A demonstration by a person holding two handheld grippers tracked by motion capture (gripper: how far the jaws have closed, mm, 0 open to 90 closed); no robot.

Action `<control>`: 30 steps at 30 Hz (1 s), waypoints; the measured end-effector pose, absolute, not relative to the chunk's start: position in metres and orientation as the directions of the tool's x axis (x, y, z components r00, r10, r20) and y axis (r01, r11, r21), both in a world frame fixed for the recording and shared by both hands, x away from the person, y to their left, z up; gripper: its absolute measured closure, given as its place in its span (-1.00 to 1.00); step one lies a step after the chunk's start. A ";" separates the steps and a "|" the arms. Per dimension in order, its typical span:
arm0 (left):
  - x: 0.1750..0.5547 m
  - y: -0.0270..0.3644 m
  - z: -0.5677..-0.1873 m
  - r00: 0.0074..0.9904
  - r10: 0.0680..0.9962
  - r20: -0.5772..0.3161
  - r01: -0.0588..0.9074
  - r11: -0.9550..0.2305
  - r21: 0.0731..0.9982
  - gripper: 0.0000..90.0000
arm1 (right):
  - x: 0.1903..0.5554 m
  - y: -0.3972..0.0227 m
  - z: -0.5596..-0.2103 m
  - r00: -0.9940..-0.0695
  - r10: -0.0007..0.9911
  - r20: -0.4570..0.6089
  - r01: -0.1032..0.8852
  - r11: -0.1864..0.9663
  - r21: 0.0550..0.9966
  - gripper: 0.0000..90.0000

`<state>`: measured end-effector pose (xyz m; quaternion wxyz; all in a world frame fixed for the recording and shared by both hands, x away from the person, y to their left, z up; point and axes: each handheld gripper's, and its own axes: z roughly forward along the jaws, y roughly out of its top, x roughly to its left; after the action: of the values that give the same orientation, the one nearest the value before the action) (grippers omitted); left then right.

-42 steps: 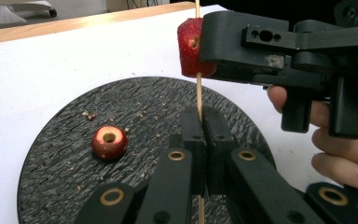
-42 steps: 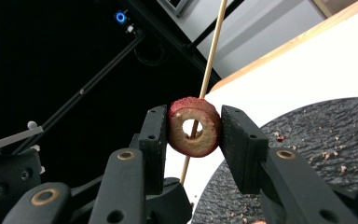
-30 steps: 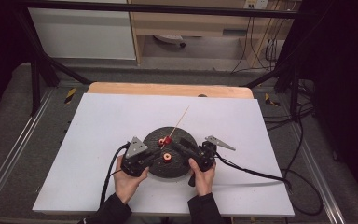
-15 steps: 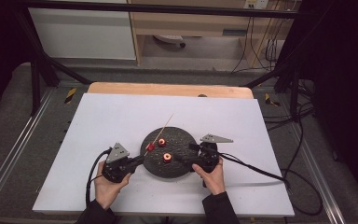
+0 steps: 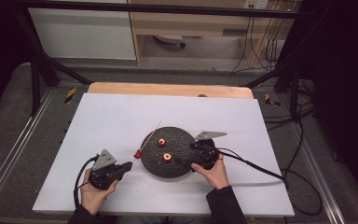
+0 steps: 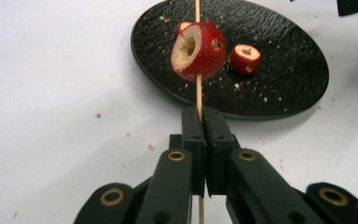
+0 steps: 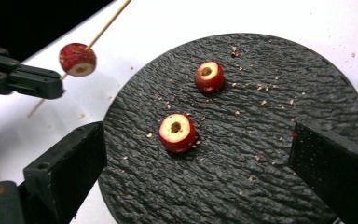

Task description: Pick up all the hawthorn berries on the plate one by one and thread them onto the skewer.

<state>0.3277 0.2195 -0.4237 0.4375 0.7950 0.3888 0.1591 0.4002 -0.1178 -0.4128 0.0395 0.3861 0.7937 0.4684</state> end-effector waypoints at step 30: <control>0.318 0.241 -0.435 0.647 0.756 -0.094 0.487 -0.315 0.814 0.96 | 0.437 -0.052 -0.403 -0.811 0.572 0.125 0.536 0.640 0.551 -0.60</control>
<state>0.3179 0.2410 -0.4347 0.4357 0.7961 0.3905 0.1544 0.4366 -0.0519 -0.4027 0.0305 0.3061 0.9050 0.2939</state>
